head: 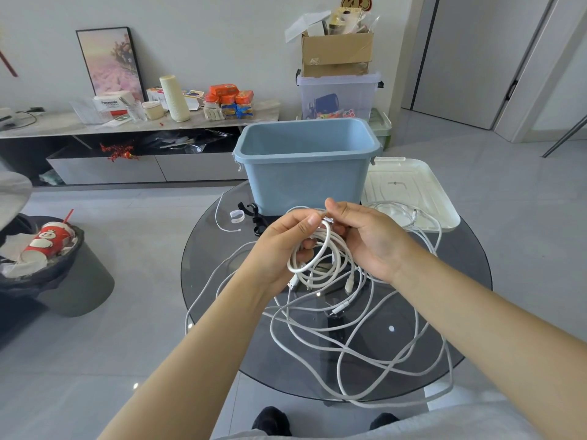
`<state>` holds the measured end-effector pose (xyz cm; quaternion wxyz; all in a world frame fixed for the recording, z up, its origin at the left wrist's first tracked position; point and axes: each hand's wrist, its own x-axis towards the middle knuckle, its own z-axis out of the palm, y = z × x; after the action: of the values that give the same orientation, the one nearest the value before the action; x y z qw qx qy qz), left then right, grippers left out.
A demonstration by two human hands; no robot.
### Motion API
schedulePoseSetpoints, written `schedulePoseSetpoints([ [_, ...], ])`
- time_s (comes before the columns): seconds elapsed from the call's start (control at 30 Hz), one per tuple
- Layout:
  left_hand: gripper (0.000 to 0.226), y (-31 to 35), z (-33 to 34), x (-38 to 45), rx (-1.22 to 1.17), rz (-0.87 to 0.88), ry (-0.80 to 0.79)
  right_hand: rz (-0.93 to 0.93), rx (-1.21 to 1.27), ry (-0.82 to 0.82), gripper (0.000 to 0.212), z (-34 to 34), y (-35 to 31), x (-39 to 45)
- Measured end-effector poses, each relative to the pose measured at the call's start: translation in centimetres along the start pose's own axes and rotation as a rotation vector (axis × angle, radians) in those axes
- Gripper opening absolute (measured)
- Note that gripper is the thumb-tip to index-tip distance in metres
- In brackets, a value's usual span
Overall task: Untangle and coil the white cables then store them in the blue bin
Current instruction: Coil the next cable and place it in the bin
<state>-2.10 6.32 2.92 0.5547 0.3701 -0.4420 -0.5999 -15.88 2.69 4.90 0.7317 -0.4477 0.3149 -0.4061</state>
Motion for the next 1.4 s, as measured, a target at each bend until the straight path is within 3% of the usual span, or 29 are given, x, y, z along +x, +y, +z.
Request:
schedulePoseSetpoints([
  [0.3, 0.01, 0.2, -0.2, 0.0, -0.028, -0.045, -0.014, -0.053, -0.031, -0.04, 0.015, 0.3, -0.5, -0.6],
  [0.37, 0.027, 0.1, -0.4, 0.2, -0.116, -0.047, -0.057, -0.058, -0.07, -0.033, 0.015, 0.7, -0.3, -0.6],
  [0.4, 0.032, 0.3, -0.2, 0.2, -0.128, -0.049, -0.068, -0.057, -0.07, -0.014, 0.016, 0.8, -0.4, -0.6],
  [0.47, 0.019, 0.3, -0.1, 0.2, -0.091, -0.041, -0.051, -0.056, -0.029, 0.043, 0.02, 0.9, -0.7, -0.6],
  [0.6, 0.014, 0.1, 0.2, 0.3, -0.041, -0.011, 0.08, -0.119, 0.038, 0.205, 0.023, 0.7, -1.2, -0.6],
  [0.8, 0.013, 0.2, 0.5, 0.3, 0.018, 0.018, 0.157, -0.451, -0.601, 0.262, 0.013, -0.2, -0.7, -0.9],
  [1.03, 0.011, 0.5, 0.6, 0.3, 0.072, 0.03, 0.225, -0.569, -0.884, 0.279, 0.01, -1.2, -1.1, -0.9],
  [1.27, 0.009, 0.5, 0.7, 0.2, 0.206, 0.076, 0.259, -0.659, -1.014, 0.274, 0.009, -1.4, -0.5, -0.6],
  [1.4, 0.011, 0.6, 0.5, 0.1, 0.19, 0.045, 0.266, -0.585, -0.846, 0.289, 0.011, -1.3, -0.3, -0.6],
])
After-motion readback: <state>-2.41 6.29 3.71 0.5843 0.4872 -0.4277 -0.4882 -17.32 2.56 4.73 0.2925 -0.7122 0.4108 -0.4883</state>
